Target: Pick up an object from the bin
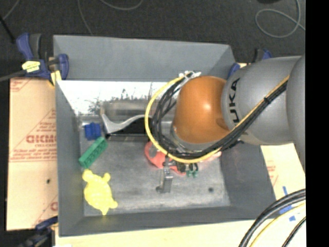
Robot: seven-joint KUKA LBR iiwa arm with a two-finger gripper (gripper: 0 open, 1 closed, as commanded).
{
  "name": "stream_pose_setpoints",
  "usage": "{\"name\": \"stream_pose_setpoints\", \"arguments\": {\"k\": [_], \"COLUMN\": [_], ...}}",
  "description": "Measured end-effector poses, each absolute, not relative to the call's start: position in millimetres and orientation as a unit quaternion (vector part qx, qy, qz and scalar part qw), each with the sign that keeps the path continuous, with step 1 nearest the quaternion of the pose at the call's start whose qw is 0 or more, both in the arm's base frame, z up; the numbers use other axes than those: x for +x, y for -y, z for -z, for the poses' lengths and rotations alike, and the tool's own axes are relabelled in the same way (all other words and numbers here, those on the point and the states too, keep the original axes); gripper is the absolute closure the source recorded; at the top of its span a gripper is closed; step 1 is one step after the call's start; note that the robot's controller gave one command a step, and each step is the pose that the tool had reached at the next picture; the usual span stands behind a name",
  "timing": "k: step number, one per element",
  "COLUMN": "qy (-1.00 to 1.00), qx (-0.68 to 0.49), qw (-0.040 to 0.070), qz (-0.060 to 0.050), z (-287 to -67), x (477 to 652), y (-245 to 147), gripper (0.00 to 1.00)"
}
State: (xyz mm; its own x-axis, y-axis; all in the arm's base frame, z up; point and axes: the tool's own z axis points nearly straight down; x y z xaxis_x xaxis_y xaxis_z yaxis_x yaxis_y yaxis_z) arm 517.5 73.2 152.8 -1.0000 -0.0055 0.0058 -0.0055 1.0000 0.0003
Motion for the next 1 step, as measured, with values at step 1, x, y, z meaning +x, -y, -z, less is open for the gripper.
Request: {"name": "stream_pose_setpoints", "arguments": {"k": [1], "qy": [1.000], "qx": [0.002], "qw": [-0.001], "qz": [0.001], "z": [-157.2], "x": [519.3], "y": [-72.9], "gripper": [0.00]}}
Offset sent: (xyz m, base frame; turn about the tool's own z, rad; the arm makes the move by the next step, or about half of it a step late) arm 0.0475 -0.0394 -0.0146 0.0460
